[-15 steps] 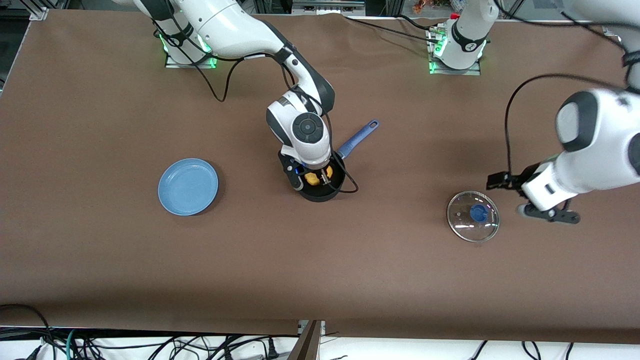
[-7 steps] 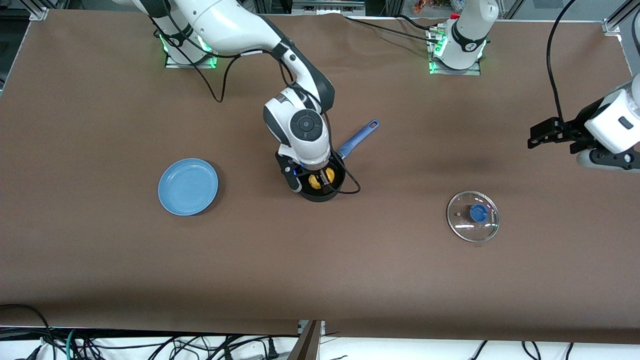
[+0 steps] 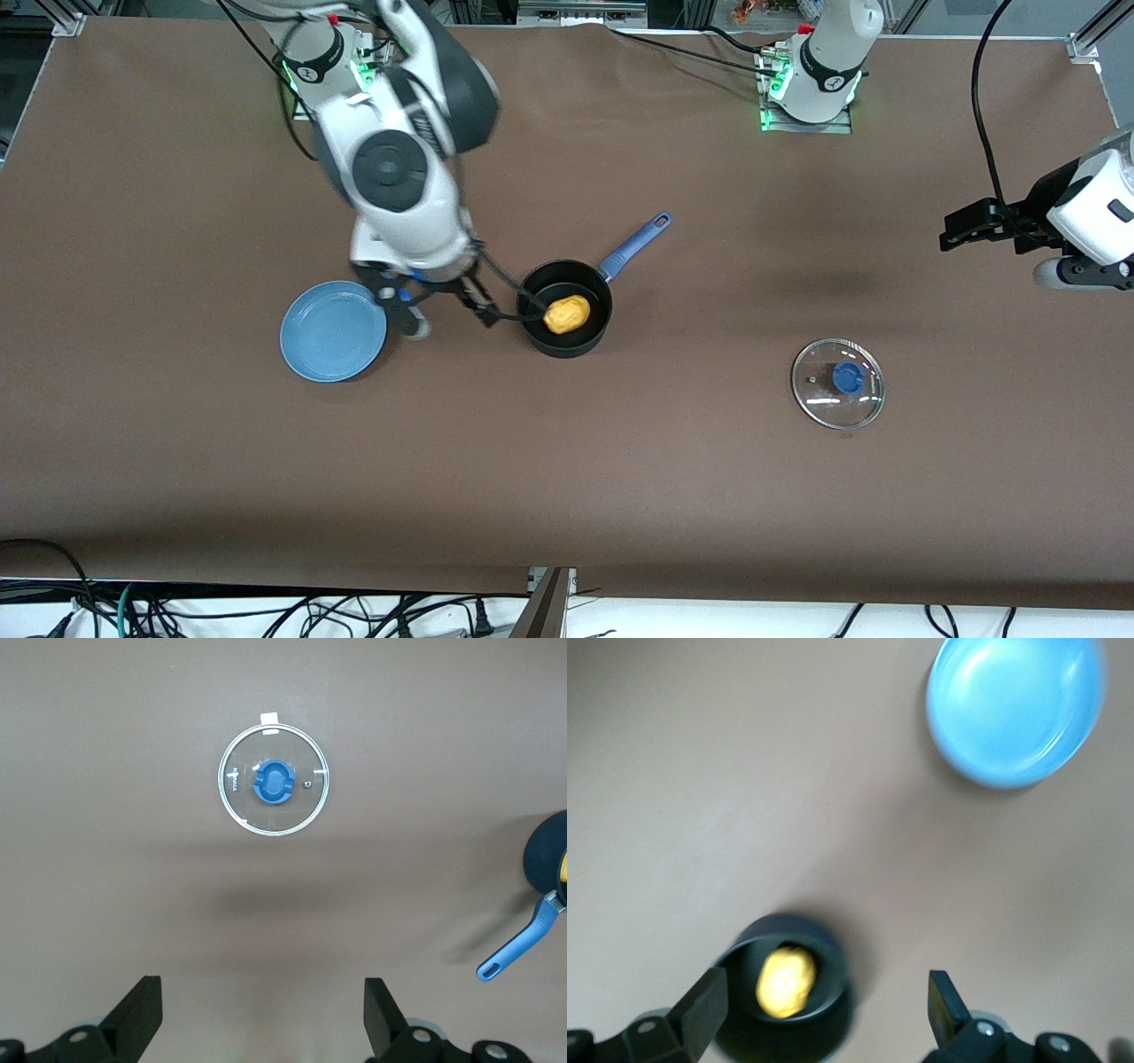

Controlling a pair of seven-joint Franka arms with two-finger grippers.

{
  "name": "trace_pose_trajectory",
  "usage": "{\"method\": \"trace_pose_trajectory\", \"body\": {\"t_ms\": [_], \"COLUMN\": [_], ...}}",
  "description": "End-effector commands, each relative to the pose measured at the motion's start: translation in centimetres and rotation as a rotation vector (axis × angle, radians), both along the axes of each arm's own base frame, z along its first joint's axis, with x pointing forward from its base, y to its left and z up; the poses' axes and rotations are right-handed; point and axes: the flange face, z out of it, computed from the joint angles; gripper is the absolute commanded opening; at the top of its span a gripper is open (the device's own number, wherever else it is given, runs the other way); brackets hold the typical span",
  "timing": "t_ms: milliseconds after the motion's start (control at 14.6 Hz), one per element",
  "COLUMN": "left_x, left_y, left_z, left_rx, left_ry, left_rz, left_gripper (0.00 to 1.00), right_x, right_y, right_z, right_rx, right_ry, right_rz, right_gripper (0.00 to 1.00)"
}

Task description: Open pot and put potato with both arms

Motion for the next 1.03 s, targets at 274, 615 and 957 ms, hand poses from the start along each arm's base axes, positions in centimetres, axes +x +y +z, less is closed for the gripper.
{"method": "trace_pose_trajectory", "body": {"t_ms": [274,615,957], "left_x": [0.4,0.4,0.4], "left_y": [0.1,-0.5,-0.6], "left_z": [0.6,0.6,0.6], "left_rx": [0.011,0.011,0.011], "left_ry": [-0.006,-0.006,-0.006], "left_rz": [0.013,0.003,0.002], "left_gripper": [1.0,1.0,1.0], "right_x": [-0.1,-2.3,-4.2], "right_y": [-22.0,-34.1,-34.0], "right_z": [4.2,2.9,6.8], "right_rx": [0.054,0.112,0.094], "right_ry": [0.083,0.012,0.02], "right_rz": [0.428,0.679,0.757], "right_gripper": [1.0,1.0,1.0]}}
